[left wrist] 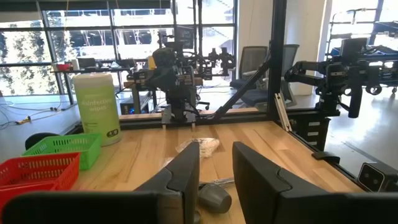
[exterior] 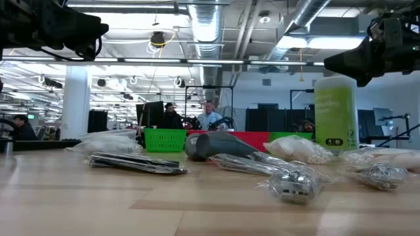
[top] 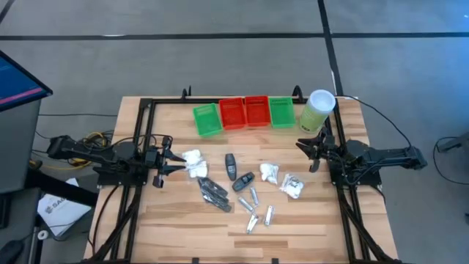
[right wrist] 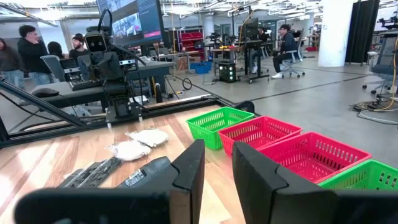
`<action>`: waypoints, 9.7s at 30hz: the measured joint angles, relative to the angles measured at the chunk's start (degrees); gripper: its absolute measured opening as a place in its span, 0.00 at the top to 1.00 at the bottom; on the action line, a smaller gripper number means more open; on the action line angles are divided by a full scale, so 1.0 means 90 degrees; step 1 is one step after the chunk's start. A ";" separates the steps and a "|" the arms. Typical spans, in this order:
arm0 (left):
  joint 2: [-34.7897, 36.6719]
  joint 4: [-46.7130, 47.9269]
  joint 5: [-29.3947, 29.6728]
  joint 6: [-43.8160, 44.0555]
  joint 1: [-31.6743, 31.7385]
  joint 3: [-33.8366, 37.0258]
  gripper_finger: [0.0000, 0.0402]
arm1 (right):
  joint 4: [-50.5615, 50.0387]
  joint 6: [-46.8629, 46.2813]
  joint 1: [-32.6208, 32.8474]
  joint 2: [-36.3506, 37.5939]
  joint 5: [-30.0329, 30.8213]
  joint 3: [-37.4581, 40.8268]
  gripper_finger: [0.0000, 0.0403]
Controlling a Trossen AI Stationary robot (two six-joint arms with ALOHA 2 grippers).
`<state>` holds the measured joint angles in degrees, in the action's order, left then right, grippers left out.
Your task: Pick & Place Travel size toiletries
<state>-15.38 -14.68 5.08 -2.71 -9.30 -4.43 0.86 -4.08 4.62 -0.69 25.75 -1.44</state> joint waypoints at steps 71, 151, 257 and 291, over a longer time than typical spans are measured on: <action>-0.1098 -0.0754 0.0001 0.0236 0.0000 0.0002 0.78 | 0.1654 -0.2152 -0.1213 -0.7397 -0.1688 -0.1565 0.72; -0.1095 -0.0833 -0.0001 0.0234 -0.0002 0.0002 0.78 | -0.0117 -0.1413 -0.1520 -1.0012 -0.4295 -0.3481 0.46; -0.1095 -0.0827 0.0001 0.0234 -0.0005 0.0002 0.78 | 0.2103 0.5881 -0.3918 -1.2043 0.0301 -0.6404 0.99; -0.1097 -0.0833 0.0001 0.0234 -0.0005 0.0002 0.78 | 0.1888 0.5092 -0.3292 -1.1315 0.1466 -0.6398 0.55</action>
<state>-25.25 -22.17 5.09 -0.60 -9.34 -4.40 17.85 41.75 -25.01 -102.53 38.95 -59.02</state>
